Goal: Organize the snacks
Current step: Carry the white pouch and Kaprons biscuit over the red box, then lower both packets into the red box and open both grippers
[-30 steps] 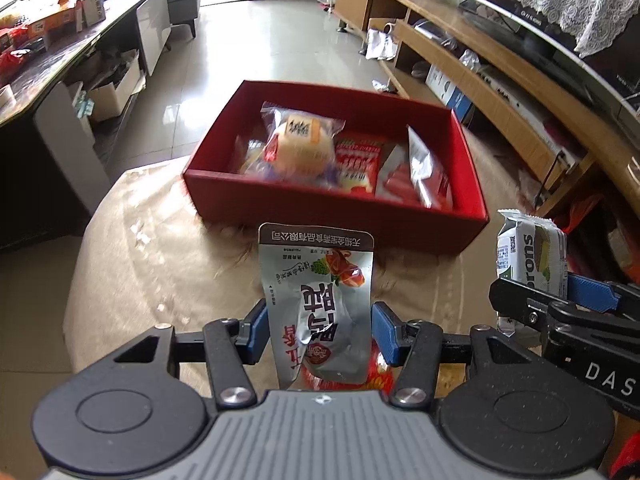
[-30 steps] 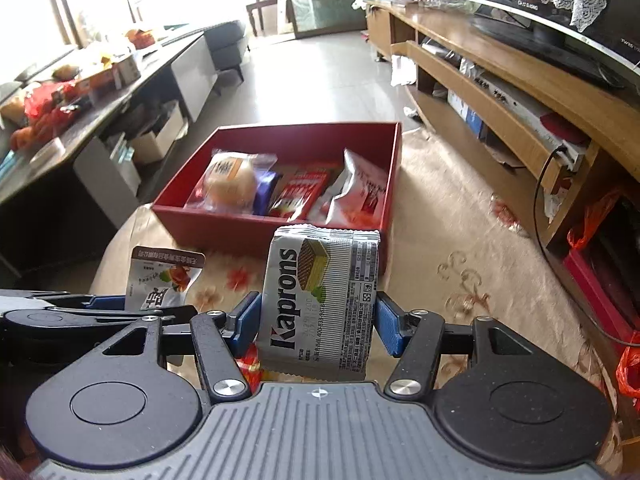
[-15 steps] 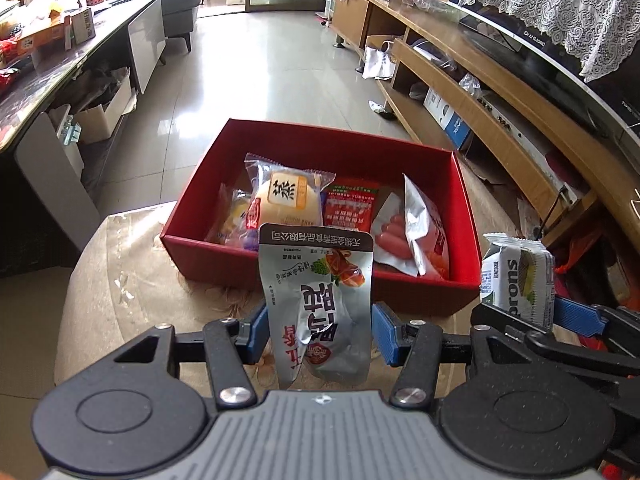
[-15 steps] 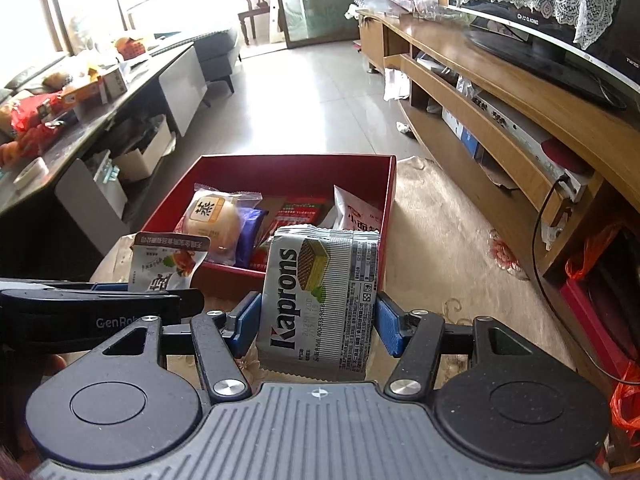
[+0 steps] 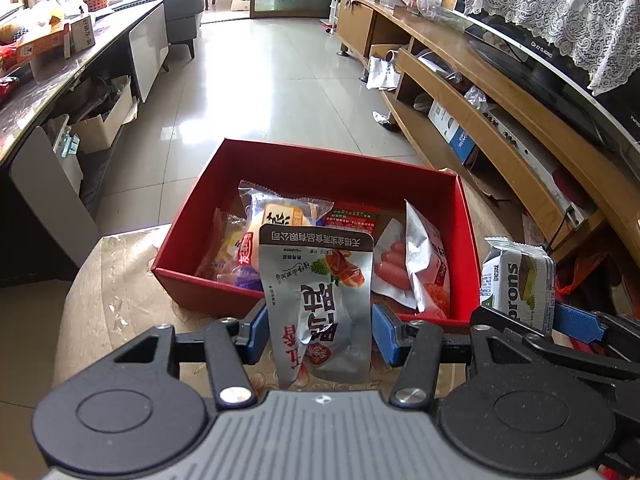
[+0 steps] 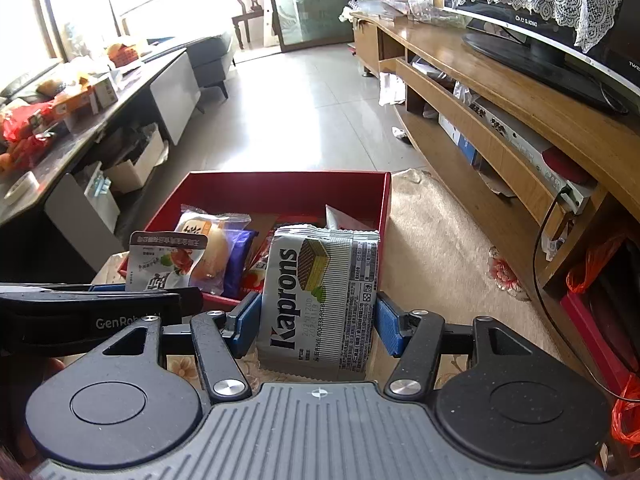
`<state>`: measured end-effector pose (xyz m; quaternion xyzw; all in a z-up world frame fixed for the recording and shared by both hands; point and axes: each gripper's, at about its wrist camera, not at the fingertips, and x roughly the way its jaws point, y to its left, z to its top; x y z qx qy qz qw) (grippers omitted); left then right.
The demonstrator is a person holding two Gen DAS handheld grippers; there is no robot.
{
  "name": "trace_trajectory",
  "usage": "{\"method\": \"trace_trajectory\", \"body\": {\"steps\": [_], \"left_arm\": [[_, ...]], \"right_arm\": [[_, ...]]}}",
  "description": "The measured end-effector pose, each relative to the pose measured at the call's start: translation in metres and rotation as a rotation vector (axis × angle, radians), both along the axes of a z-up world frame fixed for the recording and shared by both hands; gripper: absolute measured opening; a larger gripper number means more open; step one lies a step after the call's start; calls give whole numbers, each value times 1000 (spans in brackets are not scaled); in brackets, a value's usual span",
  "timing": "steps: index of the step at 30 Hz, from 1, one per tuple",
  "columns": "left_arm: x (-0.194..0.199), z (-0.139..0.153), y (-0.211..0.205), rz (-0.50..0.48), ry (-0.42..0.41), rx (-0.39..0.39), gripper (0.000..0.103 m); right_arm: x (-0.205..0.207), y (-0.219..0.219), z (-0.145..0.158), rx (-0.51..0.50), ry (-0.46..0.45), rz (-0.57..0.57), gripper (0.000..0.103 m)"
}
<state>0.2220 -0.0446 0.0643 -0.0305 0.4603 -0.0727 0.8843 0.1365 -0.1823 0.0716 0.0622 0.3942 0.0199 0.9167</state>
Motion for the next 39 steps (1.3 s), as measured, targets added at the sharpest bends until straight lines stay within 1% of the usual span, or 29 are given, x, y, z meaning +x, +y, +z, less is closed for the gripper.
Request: {"method": "trace_trajectory", "body": {"steps": [11, 18, 25, 32, 39], "left_arm": [[22, -2, -8, 13, -9, 14, 49], [37, -7, -12, 22, -7, 26, 49], [53, -16, -12, 37, 2, 30, 49], [70, -27, -14, 46, 10, 51, 48], [77, -30, -19, 36, -20, 92, 48]], "right_arm": [[20, -7, -2, 17, 8, -7, 66], [34, -11, -8, 28, 21, -7, 66], [52, -10, -14, 18, 33, 12, 66], [68, -9, -25, 16, 44, 21, 66], [79, -13, -34, 39, 48, 16, 66]]}}
